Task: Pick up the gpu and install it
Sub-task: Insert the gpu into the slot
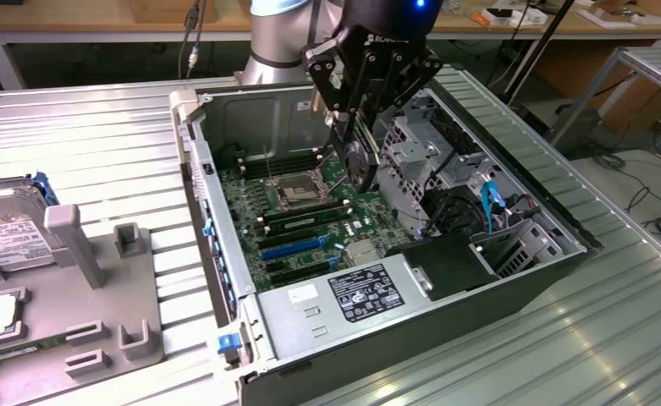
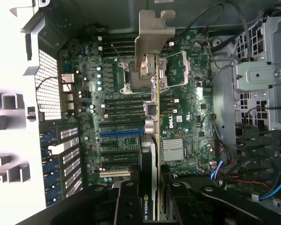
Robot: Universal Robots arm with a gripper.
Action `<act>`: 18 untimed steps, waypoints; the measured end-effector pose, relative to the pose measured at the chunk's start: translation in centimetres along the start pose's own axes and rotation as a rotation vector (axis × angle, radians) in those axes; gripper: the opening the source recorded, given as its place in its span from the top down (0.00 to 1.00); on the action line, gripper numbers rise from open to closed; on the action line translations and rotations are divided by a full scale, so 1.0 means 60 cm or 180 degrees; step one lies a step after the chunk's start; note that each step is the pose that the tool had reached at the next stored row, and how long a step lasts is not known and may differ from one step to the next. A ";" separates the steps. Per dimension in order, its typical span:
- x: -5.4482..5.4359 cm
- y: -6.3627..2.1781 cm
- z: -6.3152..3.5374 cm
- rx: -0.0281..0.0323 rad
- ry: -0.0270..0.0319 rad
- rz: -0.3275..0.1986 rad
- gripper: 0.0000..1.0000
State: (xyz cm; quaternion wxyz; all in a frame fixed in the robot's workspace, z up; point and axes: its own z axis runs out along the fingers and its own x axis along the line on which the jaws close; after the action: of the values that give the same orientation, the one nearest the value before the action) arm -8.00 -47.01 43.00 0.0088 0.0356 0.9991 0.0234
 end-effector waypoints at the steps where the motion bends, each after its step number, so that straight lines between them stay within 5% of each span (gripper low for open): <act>1: 0.000 0.000 0.000 0.0000 0.0001 -0.0021 0.73; 18: 0.000 0.000 0.000 -0.0004 0.0014 -0.0289 0.73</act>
State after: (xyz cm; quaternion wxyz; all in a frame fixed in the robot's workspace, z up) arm -7.99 -47.01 42.98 0.0077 -0.0099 0.9996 0.0238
